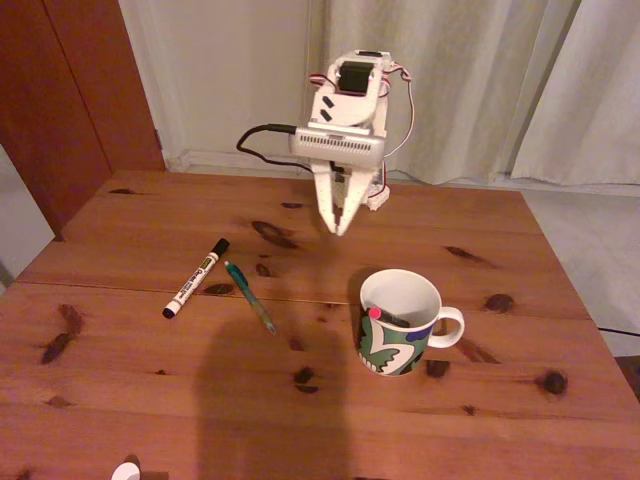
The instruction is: Clean up the desk and place the pens and markers into the cup
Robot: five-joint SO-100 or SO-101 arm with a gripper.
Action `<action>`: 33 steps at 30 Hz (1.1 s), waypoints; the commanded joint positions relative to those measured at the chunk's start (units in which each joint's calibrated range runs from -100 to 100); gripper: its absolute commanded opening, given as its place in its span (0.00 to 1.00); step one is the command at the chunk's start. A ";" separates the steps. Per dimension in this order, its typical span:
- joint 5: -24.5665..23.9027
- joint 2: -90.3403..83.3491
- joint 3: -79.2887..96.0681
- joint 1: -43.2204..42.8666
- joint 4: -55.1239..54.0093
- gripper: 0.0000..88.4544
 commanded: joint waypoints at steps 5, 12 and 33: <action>9.24 -1.05 -0.68 8.59 4.33 0.01; 16.63 7.14 -3.84 15.50 4.59 0.01; 23.38 32.96 -22.23 16.07 4.67 0.01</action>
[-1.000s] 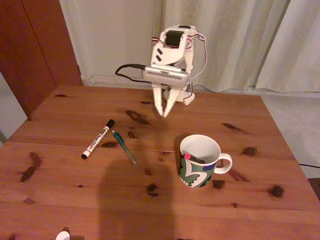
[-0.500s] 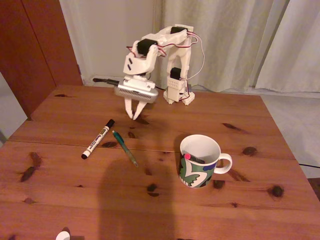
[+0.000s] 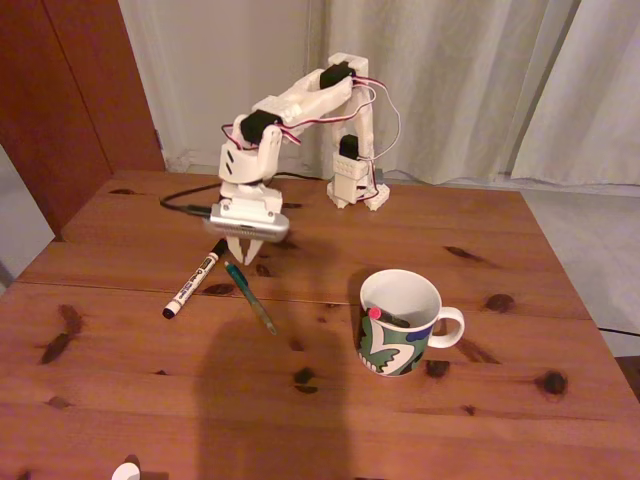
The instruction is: Clean up the desk and place the pens and markers into the cup
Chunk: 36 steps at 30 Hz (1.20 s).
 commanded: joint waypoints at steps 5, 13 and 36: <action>-0.07 2.31 -5.04 -4.50 -0.41 0.01; -0.07 6.61 -8.73 -4.58 -0.75 0.01; 6.48 11.91 -14.23 -3.29 -0.58 0.01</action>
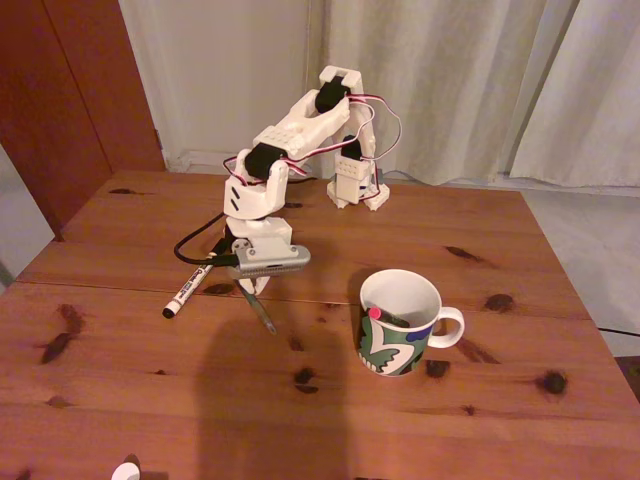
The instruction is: Clean up the desk and place the pens and markers into the cup
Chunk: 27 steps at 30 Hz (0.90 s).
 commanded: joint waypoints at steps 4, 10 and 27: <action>0.22 -0.47 -2.91 0.15 -0.50 0.01; 0.64 -0.56 -2.64 -0.17 -0.58 0.01; 0.64 -0.39 -2.55 0.07 -0.58 0.15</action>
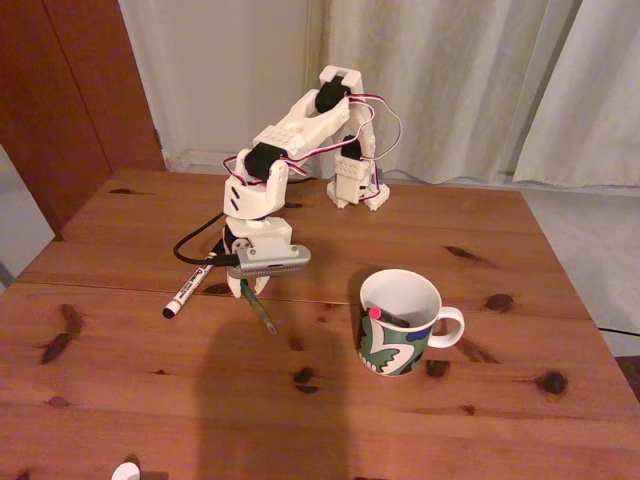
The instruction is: Clean up the desk and place the pens and markers into the cup
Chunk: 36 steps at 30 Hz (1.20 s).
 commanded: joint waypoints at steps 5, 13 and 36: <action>0.45 -0.31 -2.46 0.15 -0.50 0.15; 0.50 -0.39 1.32 0.15 -0.58 0.15; 0.50 3.91 0.78 0.80 -0.67 0.15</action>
